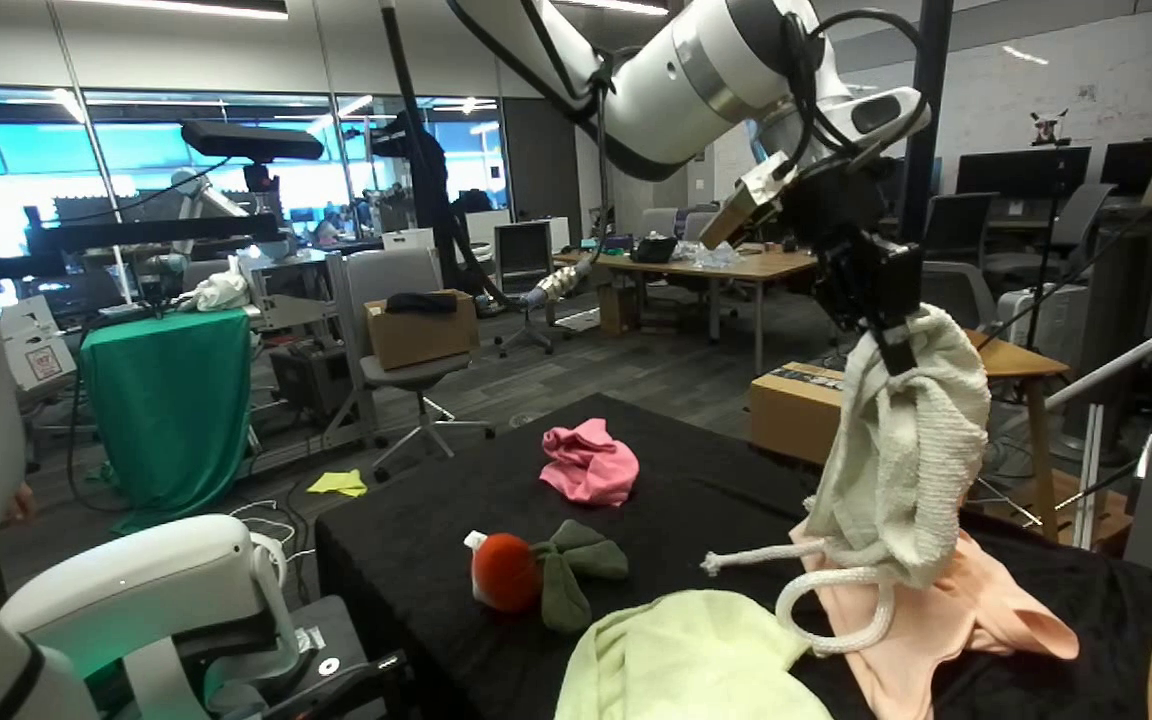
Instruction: Pile up all the objects on the table
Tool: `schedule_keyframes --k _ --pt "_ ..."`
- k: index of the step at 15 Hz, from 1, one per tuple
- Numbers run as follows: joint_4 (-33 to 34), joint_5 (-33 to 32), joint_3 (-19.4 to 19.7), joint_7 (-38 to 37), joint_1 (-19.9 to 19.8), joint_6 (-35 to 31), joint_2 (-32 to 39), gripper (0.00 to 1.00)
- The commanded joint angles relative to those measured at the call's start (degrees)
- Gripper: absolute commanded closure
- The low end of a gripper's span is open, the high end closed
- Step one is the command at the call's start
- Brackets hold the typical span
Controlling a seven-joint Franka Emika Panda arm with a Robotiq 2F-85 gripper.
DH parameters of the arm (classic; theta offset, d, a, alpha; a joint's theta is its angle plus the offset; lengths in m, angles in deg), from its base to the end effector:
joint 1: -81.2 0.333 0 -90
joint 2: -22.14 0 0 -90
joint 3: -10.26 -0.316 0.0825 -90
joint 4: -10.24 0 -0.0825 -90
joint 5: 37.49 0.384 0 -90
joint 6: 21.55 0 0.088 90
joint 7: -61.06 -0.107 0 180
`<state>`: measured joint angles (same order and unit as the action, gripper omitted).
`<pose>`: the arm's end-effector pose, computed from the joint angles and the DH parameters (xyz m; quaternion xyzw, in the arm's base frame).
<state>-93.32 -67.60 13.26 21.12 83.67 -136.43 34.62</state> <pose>0.6192 -0.0340 0.4283 0.9435 -0.2283 0.0714 0.2294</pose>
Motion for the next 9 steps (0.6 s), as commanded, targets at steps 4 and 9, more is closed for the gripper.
schedule_keyframes --k 4,9 --pt "0.26 4.03 -0.16 7.91 -0.28 -4.46 2.38 0.46" --pt "-2.44 7.89 -1.38 13.99 0.82 -5.31 1.04 0.08"
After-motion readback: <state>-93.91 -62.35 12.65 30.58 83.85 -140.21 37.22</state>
